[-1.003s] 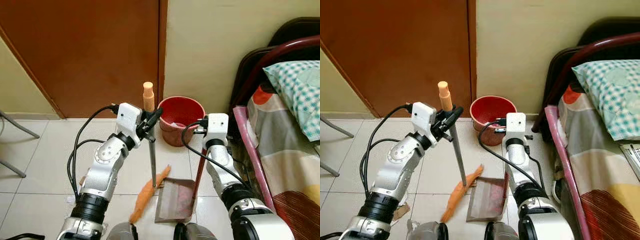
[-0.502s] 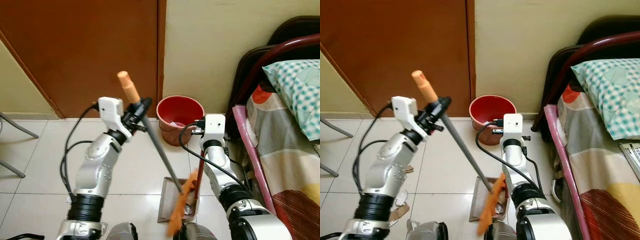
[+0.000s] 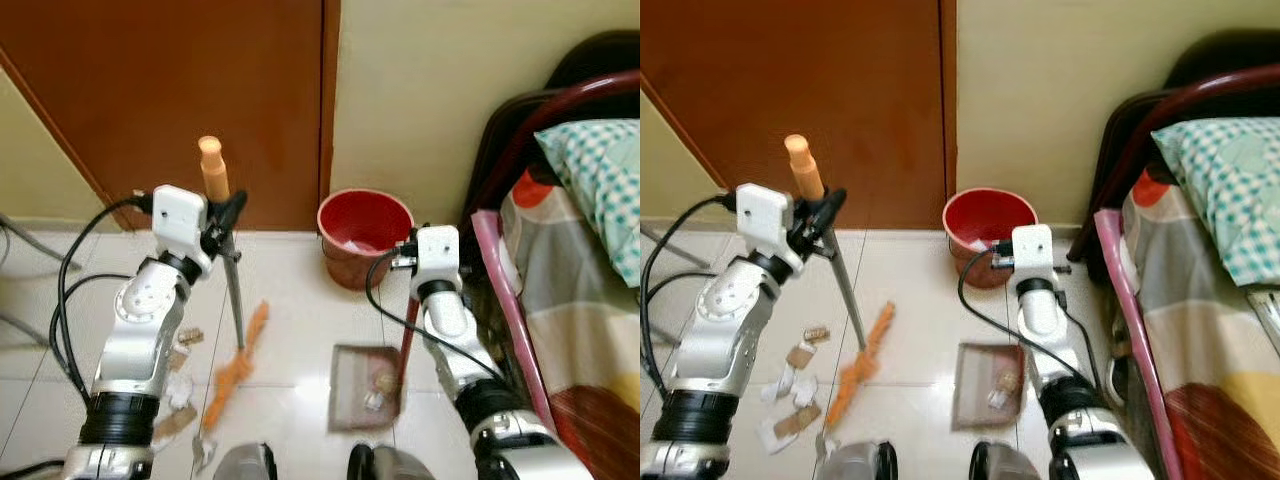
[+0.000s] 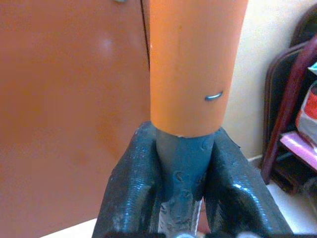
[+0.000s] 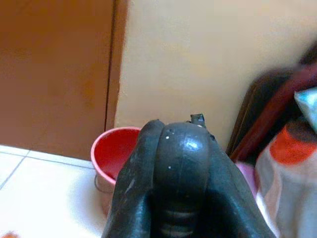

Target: Sweep floor

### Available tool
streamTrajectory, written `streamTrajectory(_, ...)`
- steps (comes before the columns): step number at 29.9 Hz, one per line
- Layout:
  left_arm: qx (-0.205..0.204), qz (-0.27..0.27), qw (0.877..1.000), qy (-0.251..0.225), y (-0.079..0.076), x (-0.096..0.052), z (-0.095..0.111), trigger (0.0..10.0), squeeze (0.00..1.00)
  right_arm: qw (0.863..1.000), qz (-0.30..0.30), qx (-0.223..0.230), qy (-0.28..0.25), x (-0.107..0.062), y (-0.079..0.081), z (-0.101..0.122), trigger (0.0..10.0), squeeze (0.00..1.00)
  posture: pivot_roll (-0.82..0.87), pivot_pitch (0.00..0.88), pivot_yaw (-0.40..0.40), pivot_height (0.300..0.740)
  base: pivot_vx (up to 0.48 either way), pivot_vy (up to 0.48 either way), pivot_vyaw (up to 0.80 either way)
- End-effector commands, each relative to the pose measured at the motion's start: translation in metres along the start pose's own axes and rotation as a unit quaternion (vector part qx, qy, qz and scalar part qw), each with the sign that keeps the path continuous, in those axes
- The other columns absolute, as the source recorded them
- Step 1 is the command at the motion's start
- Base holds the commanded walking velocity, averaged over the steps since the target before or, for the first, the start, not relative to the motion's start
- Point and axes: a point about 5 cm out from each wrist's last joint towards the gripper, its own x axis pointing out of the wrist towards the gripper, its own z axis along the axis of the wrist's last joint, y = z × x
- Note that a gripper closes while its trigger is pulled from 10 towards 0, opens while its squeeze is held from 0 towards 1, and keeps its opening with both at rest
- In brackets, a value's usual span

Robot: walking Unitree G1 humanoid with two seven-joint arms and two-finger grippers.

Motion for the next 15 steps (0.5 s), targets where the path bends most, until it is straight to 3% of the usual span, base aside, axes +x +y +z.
streamTrajectory(1,0.004,0.001,1.000,-0.008,-0.004,-0.002,-0.002,10.0,0.00,0.995,0.044,-0.070,-0.052,-0.002,0.002,0.012,10.0,0.00,0.03,0.136,-0.021,0.740,0.000,0.000,0.00)
streamTrajectory(4,0.001,0.009,1.000,0.004,-0.005,-0.005,-0.011,10.0,0.00,0.980,0.097,-0.138,-0.108,-0.006,0.013,0.023,10.0,0.00,0.03,0.122,-0.020,0.740,0.000,0.000,0.00)
streamTrajectory(9,-0.001,0.017,0.999,0.030,-0.014,-0.010,-0.029,10.0,0.00,0.970,0.144,-0.145,-0.132,-0.010,0.028,0.030,10.0,0.00,0.02,0.103,-0.011,0.740,0.000,0.000,0.00)
streamTrajectory(15,0.001,0.020,0.999,0.039,-0.017,-0.007,-0.034,10.0,0.00,0.984,0.125,-0.081,-0.101,-0.010,0.026,0.025,10.0,0.00,0.01,0.082,0.002,0.740,0.000,0.000,0.00)
